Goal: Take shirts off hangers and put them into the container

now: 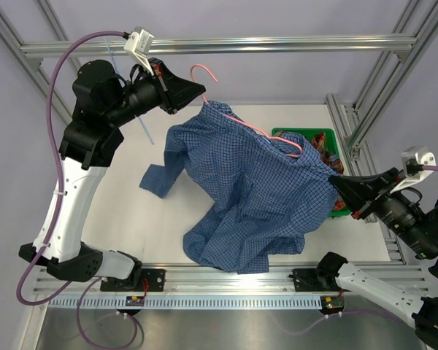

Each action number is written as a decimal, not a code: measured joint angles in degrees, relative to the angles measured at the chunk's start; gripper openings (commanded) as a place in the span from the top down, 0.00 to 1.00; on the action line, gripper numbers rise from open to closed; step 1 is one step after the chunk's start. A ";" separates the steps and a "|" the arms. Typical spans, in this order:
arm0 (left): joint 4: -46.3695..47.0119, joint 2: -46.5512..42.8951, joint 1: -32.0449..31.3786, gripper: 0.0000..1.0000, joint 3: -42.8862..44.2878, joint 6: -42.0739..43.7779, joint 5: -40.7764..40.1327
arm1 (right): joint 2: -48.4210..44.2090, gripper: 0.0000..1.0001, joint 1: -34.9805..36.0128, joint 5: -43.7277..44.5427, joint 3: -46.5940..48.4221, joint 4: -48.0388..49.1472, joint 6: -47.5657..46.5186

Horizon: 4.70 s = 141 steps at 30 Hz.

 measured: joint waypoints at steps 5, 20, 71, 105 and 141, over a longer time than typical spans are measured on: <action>2.32 0.07 1.66 1.00 -1.55 -3.15 4.37 | -0.46 1.00 0.00 0.39 0.31 -0.68 1.05; 9.35 -0.09 5.62 1.00 -2.95 -12.74 10.97 | -4.37 1.00 0.00 -4.22 -7.43 3.93 4.35; -13.11 -15.37 8.22 1.00 -7.34 5.16 3.30 | 42.25 1.00 -10.25 -19.52 -18.82 27.45 5.79; -14.71 -20.20 8.22 1.00 -8.79 8.46 4.55 | 70.79 0.01 -4.07 -33.88 -21.16 34.05 1.46; -15.04 -24.72 8.22 1.00 -13.16 9.86 1.75 | 71.17 1.00 6.88 13.75 -22.10 32.50 22.25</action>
